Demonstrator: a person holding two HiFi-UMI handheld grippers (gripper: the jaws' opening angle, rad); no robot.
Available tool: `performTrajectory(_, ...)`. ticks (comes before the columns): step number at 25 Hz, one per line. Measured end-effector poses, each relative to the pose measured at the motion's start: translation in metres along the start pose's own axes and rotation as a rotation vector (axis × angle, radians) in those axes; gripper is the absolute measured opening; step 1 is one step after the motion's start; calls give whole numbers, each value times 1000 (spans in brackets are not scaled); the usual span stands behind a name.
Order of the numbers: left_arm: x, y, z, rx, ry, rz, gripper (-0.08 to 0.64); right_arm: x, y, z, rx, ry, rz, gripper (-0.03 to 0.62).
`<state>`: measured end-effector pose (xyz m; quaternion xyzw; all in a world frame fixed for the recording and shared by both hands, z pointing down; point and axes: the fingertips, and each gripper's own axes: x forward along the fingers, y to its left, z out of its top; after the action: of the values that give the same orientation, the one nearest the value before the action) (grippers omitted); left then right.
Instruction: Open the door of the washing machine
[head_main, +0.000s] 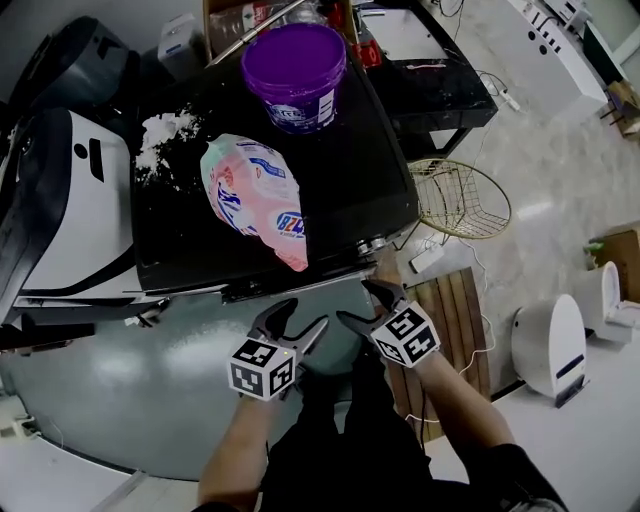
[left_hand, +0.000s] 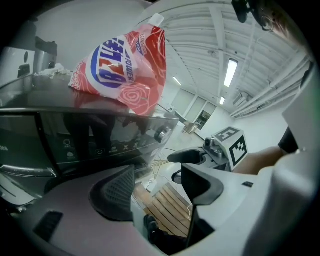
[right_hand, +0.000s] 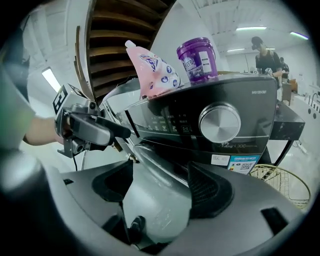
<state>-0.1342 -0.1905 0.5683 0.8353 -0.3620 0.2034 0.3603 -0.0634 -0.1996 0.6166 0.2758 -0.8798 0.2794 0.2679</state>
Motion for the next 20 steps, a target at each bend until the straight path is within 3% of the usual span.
performTrajectory(11, 25, 10, -14, -33, 3, 23, 302, 45, -54, -38, -74, 163, -71, 344)
performTrajectory(17, 29, 14, -25, -63, 2, 33, 299, 70, -64, -61, -185, 302, -77, 344)
performTrajectory(20, 27, 16, -29, -78, -5, 41, 298, 80, -72, -68, -185, 339, -79, 341)
